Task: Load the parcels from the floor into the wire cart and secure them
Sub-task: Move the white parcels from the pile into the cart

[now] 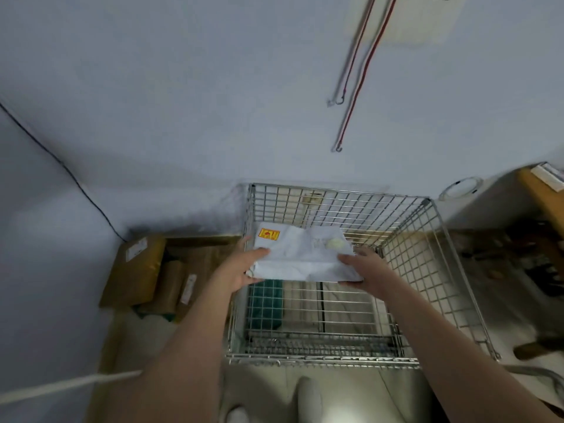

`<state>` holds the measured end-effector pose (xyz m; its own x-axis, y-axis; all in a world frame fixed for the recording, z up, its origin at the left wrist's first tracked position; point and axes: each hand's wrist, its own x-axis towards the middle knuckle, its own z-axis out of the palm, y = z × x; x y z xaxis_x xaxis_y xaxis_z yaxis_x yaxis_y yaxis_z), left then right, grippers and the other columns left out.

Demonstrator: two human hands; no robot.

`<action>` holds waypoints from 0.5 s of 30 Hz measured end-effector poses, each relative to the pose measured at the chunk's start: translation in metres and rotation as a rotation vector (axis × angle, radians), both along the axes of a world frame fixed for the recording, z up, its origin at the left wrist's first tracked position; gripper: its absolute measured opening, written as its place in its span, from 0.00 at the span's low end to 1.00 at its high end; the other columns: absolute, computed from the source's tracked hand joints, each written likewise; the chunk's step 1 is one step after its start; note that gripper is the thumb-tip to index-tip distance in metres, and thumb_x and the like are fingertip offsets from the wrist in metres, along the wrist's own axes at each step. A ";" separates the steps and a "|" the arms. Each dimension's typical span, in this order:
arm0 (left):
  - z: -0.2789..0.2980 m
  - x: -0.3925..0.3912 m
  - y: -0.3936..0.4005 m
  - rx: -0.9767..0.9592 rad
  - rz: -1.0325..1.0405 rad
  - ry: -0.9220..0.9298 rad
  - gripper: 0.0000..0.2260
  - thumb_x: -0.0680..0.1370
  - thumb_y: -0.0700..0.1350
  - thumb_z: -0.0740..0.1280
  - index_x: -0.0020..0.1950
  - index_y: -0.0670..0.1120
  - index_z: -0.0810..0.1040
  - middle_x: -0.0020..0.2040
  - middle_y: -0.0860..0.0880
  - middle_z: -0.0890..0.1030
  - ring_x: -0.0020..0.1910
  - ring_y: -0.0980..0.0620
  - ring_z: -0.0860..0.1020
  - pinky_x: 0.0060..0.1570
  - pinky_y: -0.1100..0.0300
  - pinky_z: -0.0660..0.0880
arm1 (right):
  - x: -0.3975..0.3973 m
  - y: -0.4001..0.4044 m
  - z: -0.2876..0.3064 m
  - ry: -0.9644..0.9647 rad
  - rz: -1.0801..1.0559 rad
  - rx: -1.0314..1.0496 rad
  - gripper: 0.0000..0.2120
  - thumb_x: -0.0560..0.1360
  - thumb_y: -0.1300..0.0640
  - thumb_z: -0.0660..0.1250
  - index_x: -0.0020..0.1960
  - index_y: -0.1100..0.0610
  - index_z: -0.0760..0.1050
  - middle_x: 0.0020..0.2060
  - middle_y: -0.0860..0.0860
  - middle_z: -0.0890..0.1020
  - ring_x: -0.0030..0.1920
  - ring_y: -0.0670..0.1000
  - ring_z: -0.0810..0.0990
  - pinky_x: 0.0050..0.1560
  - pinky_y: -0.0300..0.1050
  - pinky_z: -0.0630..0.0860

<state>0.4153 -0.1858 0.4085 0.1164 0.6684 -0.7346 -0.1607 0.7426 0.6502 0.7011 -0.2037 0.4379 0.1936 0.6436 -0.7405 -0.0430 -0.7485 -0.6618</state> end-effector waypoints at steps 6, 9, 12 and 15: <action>-0.015 0.065 0.005 -0.123 -0.112 0.120 0.12 0.79 0.39 0.69 0.62 0.48 0.80 0.61 0.44 0.76 0.55 0.43 0.78 0.47 0.46 0.82 | 0.057 -0.003 -0.043 -0.182 0.169 -0.106 0.19 0.79 0.56 0.68 0.69 0.52 0.70 0.63 0.57 0.72 0.53 0.61 0.79 0.38 0.53 0.83; -0.024 0.102 0.020 -0.170 -0.150 0.219 0.09 0.80 0.38 0.68 0.59 0.45 0.79 0.58 0.42 0.77 0.54 0.41 0.80 0.44 0.46 0.83 | 0.083 0.010 -0.077 -0.427 0.441 -0.111 0.21 0.80 0.50 0.63 0.71 0.55 0.69 0.65 0.57 0.74 0.58 0.60 0.78 0.48 0.53 0.82; -0.034 0.141 0.044 -0.274 -0.214 0.321 0.11 0.79 0.39 0.69 0.60 0.39 0.77 0.48 0.39 0.81 0.51 0.40 0.83 0.50 0.45 0.82 | 0.094 0.027 -0.090 -0.557 0.742 -0.004 0.27 0.81 0.45 0.62 0.75 0.56 0.65 0.72 0.57 0.71 0.68 0.59 0.73 0.64 0.51 0.71; -0.063 0.169 0.066 -0.312 -0.253 0.393 0.20 0.71 0.39 0.77 0.61 0.37 0.78 0.46 0.38 0.84 0.40 0.42 0.86 0.42 0.47 0.84 | 0.090 0.039 -0.098 -0.512 1.013 0.158 0.32 0.76 0.43 0.70 0.75 0.52 0.65 0.70 0.54 0.74 0.66 0.57 0.75 0.61 0.46 0.72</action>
<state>0.5845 -0.1199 0.3458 -0.0775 0.3989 -0.9137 0.2578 0.8933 0.3681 0.7907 -0.1644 0.3394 -0.2112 0.7547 -0.6211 0.8339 -0.1923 -0.5173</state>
